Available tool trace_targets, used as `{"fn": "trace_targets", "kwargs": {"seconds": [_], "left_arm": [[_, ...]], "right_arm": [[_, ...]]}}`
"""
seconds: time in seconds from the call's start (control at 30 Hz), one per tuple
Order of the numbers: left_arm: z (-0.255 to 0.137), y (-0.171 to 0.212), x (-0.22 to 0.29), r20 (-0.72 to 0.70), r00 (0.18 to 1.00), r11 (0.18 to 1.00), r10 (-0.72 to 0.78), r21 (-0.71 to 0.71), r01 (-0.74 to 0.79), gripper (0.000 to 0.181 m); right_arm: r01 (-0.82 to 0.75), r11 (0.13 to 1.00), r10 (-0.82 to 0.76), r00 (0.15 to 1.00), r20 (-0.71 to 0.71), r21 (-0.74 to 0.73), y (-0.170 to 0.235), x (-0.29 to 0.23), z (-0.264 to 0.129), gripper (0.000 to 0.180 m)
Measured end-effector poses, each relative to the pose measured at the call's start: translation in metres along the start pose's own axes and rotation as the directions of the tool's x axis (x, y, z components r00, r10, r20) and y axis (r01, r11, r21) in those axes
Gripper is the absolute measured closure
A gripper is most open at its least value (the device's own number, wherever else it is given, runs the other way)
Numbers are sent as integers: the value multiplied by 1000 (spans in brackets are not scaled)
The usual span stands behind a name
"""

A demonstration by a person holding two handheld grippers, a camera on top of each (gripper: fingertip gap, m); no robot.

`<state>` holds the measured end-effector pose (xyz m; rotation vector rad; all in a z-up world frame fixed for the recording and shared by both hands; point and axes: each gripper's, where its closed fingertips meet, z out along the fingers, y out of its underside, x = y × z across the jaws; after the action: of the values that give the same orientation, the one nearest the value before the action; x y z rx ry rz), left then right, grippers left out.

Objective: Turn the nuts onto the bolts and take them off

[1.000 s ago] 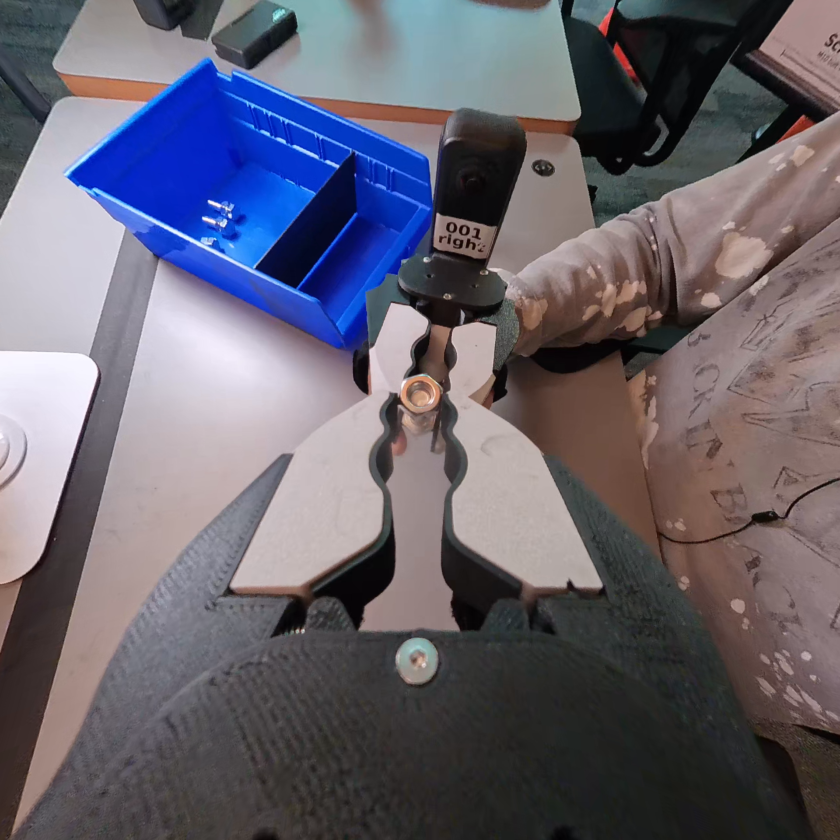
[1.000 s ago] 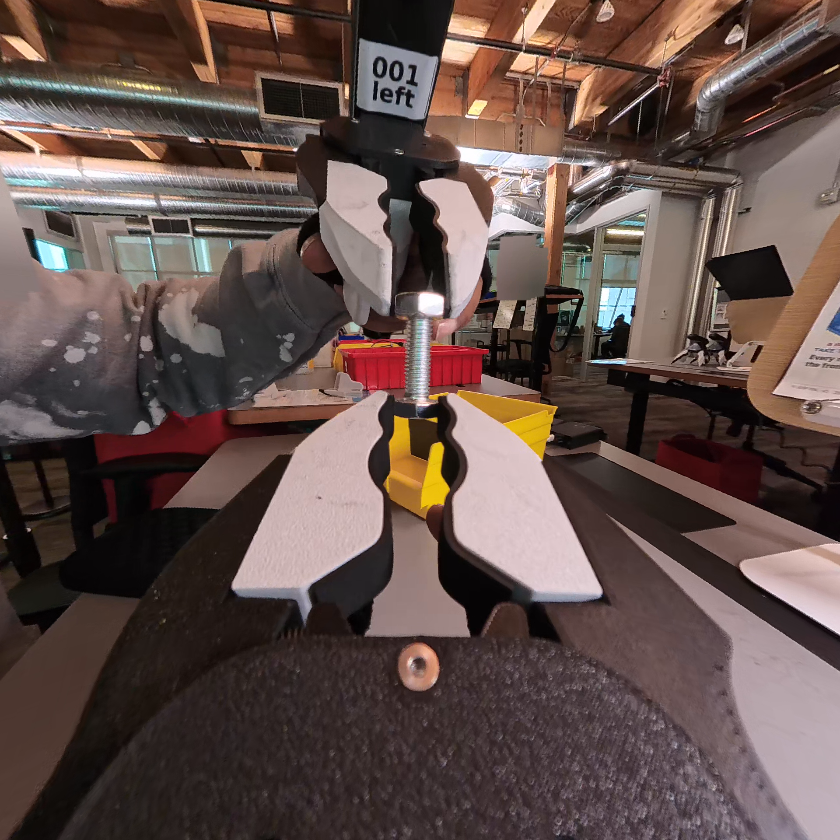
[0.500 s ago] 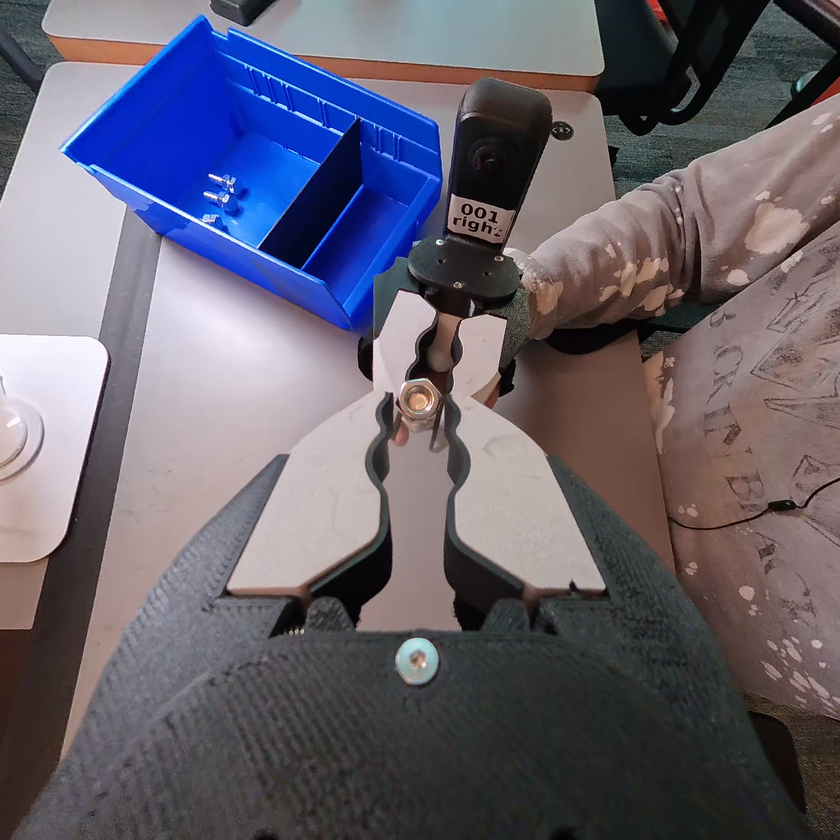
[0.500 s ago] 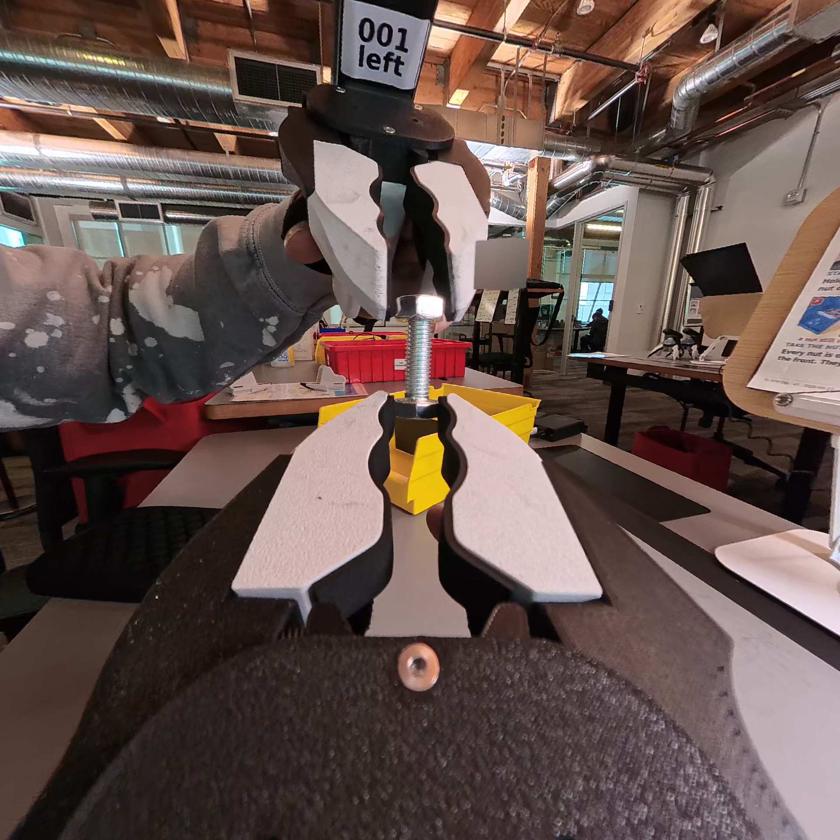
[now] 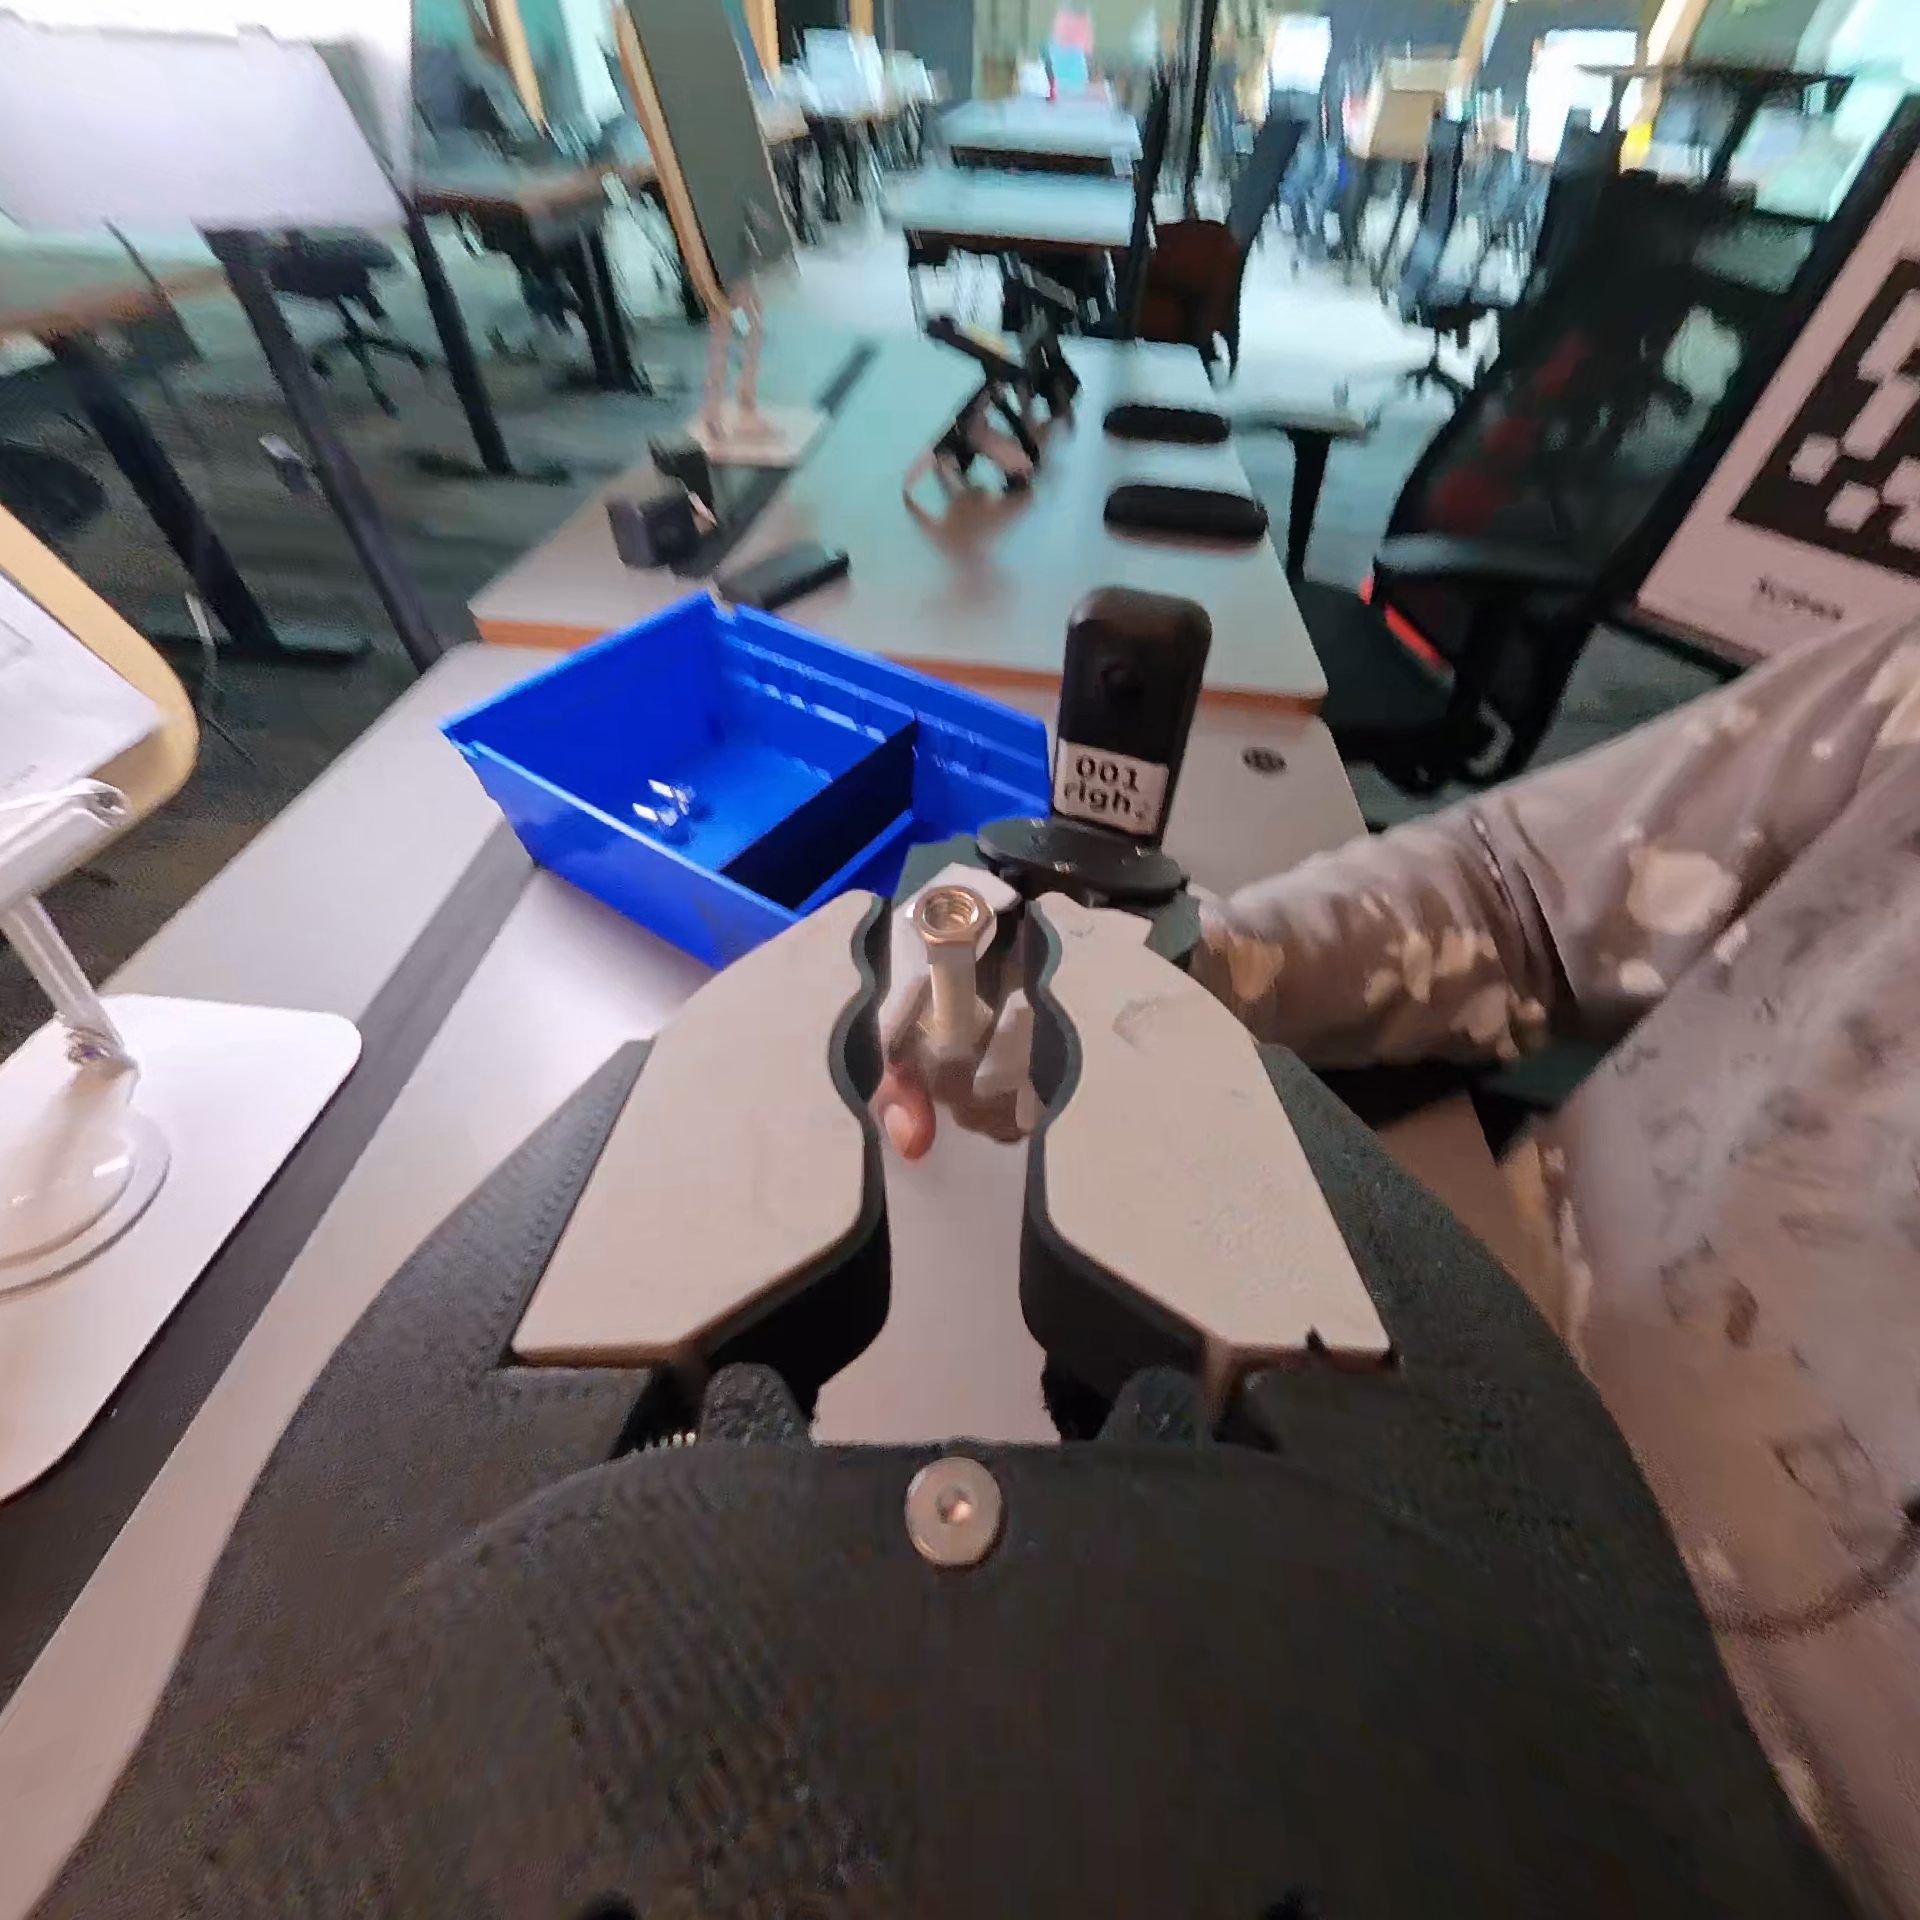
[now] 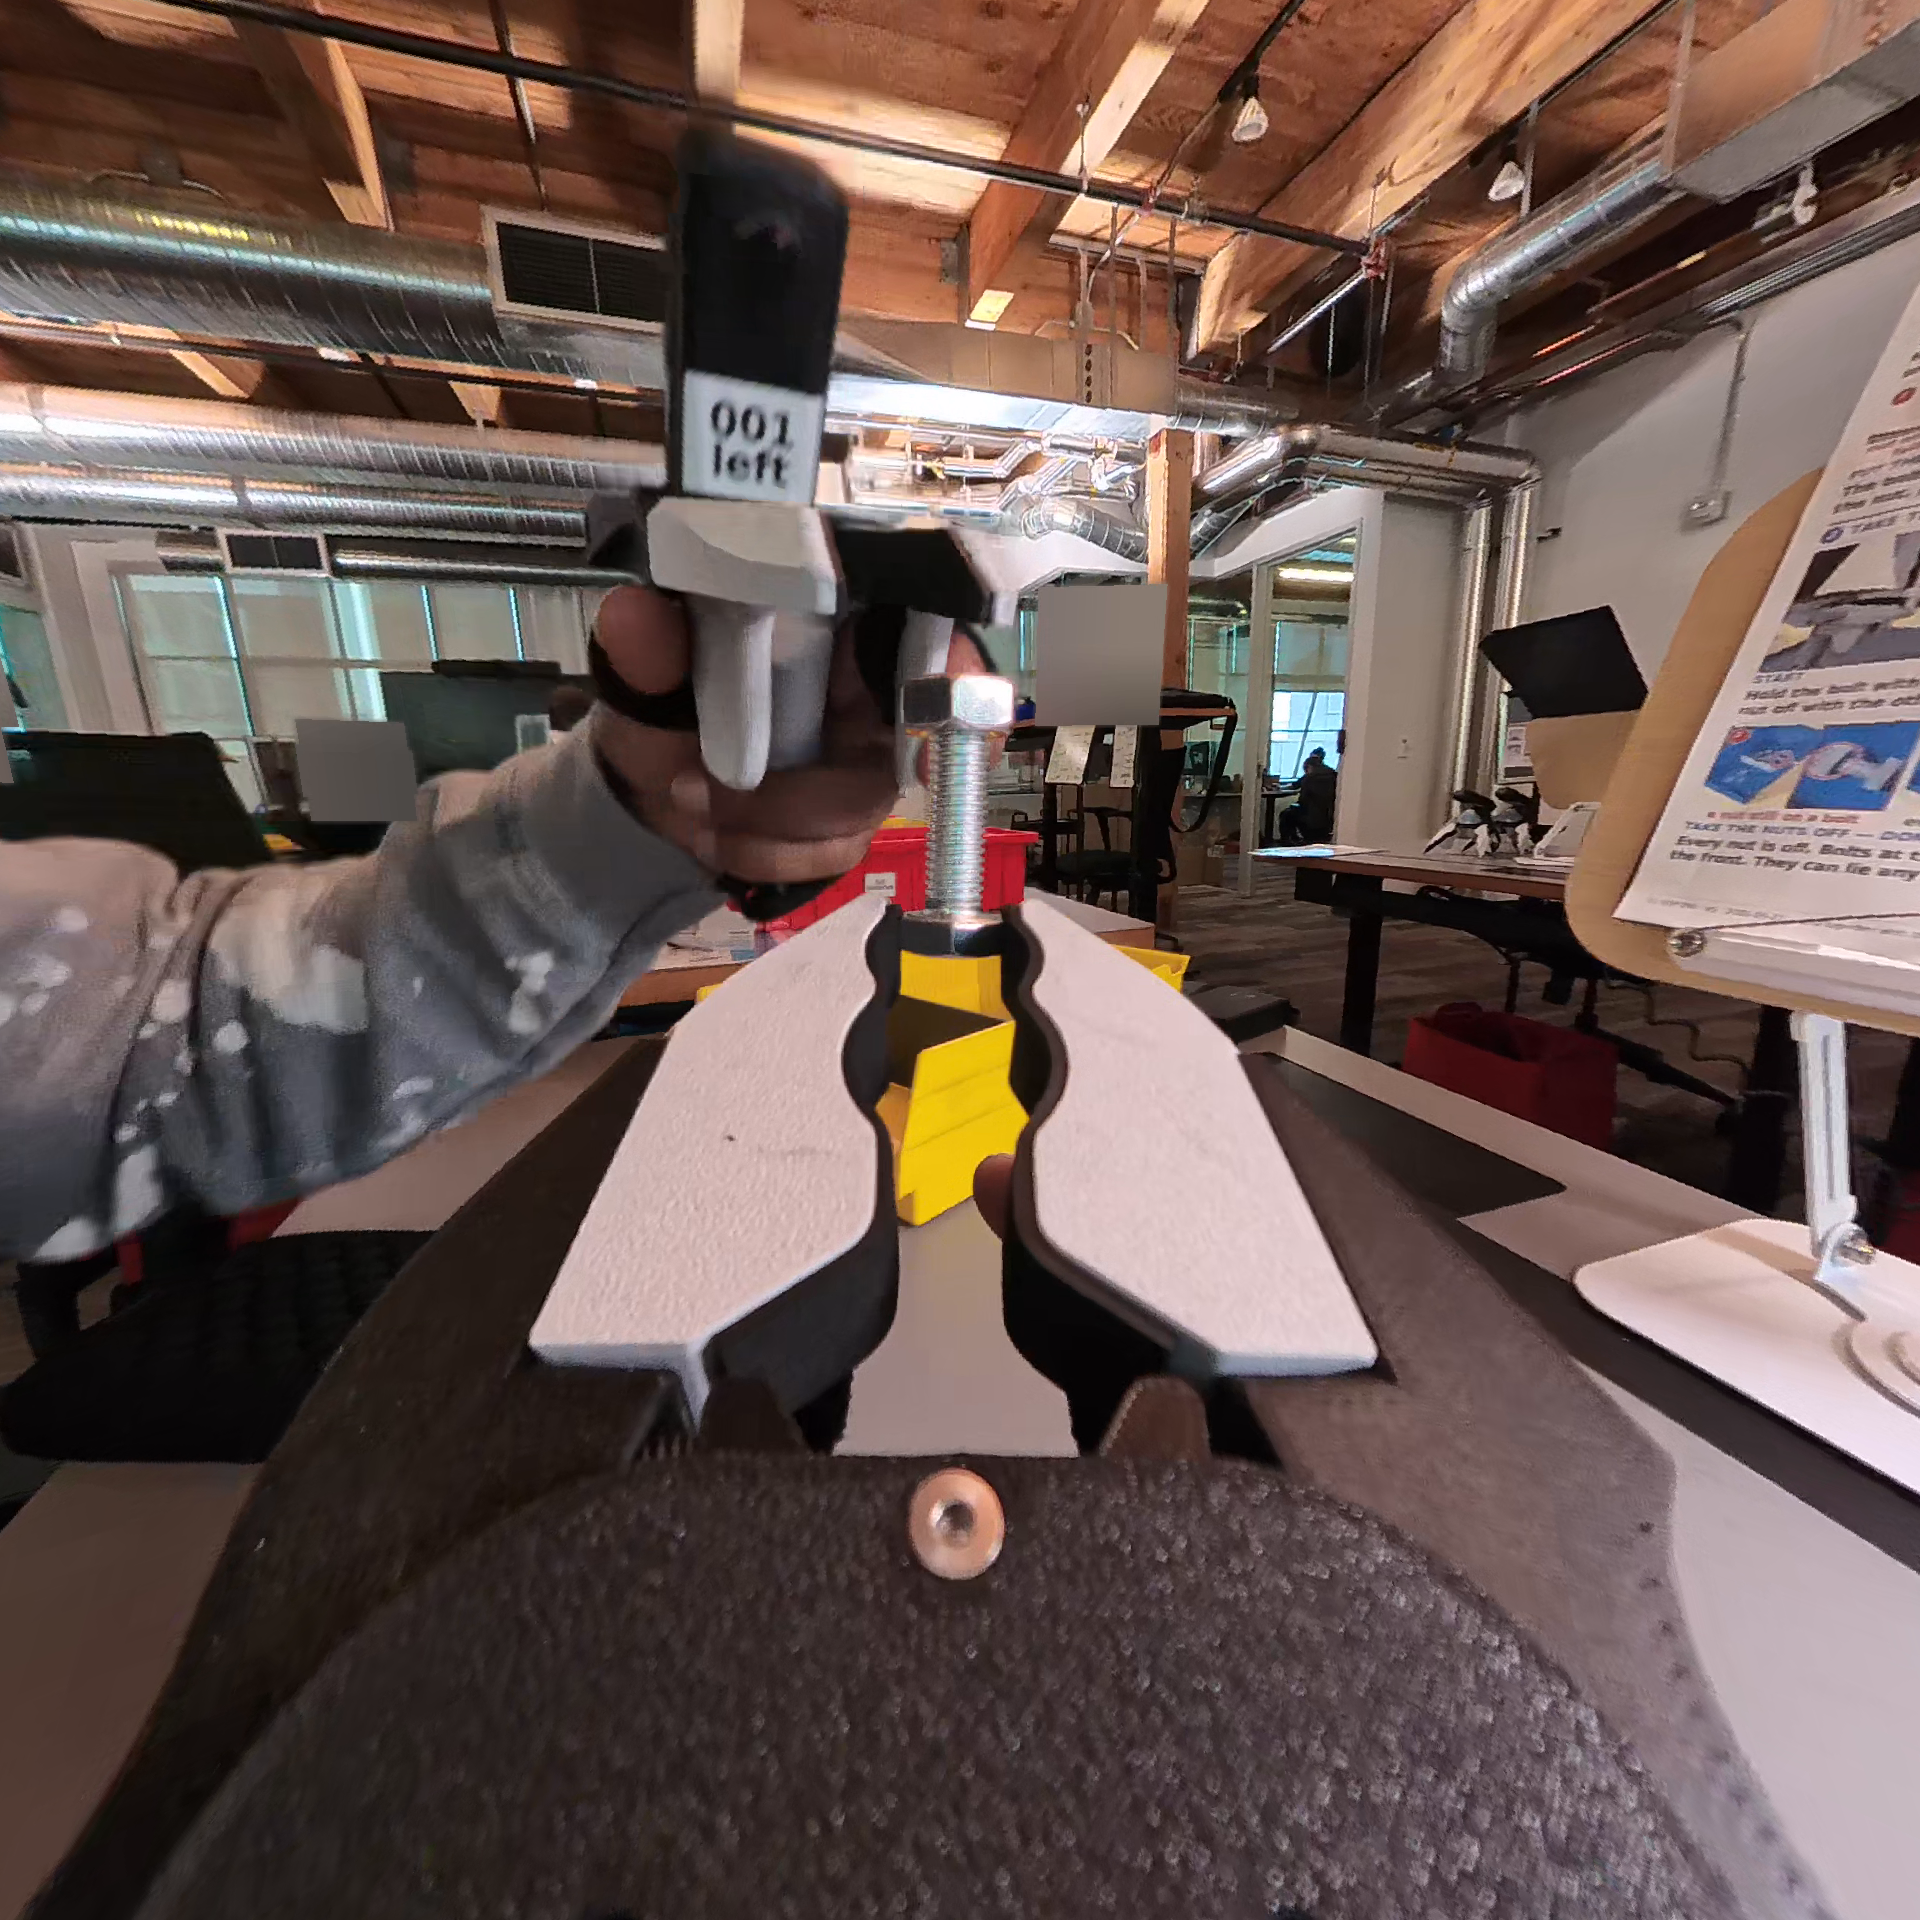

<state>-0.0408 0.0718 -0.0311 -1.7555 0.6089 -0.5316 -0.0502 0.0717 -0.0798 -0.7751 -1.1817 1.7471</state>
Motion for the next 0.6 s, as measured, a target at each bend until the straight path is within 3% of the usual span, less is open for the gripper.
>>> {"fn": "trace_targets", "kwargs": {"seconds": [0.1,0.2,0.6], "left_arm": [[2,-3,-5,76,997,987,-20,159,8,157],[6,-1,-6,96,995,974,-34,226,12,156],[14,0,-2,30,998,961,-53,272,43,159]], "right_arm": [[4,1000,-4,1000,-25,5,-5,4,-2,161],[9,1000,-9,999,-35,13,-8,6,-3,161],[3,999,-3,1000,-1,43,-14,-2,-1,161]]}}
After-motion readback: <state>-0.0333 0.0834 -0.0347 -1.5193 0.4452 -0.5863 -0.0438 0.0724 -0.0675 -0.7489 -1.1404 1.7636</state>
